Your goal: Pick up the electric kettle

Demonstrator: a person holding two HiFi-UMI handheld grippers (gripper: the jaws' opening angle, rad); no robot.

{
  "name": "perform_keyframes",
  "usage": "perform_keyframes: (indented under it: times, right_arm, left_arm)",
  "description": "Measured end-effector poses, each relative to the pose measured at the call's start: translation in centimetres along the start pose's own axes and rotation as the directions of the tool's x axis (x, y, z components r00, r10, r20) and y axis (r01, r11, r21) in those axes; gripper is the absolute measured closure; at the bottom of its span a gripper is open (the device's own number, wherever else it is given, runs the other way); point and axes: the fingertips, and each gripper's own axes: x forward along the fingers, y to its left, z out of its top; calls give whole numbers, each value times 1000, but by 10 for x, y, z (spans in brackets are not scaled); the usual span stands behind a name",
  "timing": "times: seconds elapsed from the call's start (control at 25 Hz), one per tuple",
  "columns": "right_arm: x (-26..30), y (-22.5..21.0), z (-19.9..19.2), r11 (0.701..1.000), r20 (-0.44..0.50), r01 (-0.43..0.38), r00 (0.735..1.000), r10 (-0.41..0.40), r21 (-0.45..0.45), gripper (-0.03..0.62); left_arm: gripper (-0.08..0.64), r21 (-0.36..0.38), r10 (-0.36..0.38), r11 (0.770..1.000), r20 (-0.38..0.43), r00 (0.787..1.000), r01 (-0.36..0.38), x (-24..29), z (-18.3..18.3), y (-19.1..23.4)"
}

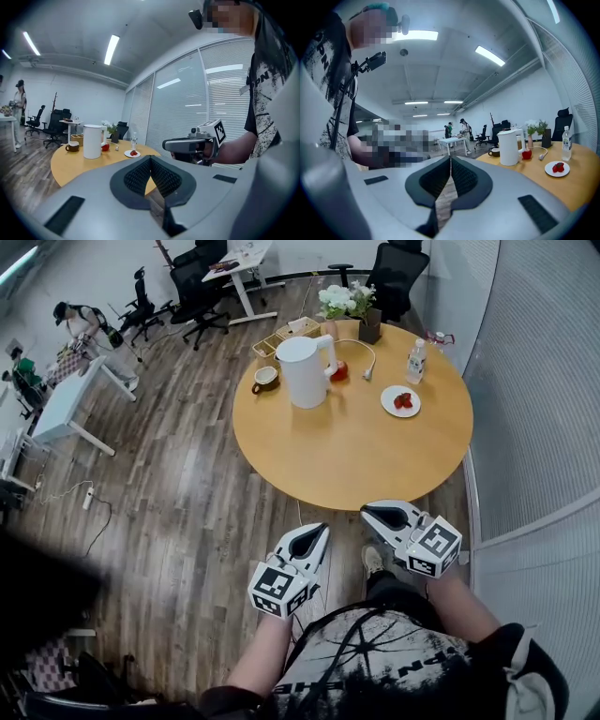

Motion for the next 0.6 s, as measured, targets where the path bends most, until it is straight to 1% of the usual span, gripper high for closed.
perform_keyframes:
  times: [0.32,0.6]
  right_arm:
    - [37,-79,25,996,-16,-88,996,87,-28,569]
    - [52,-143,37,991,-20,-132,991,131,-27,569]
  left_arm:
    - [560,2,67,998,9,998,-67,65,34,52]
    - [560,-11,119,993,2,993,-119,116,52,84]
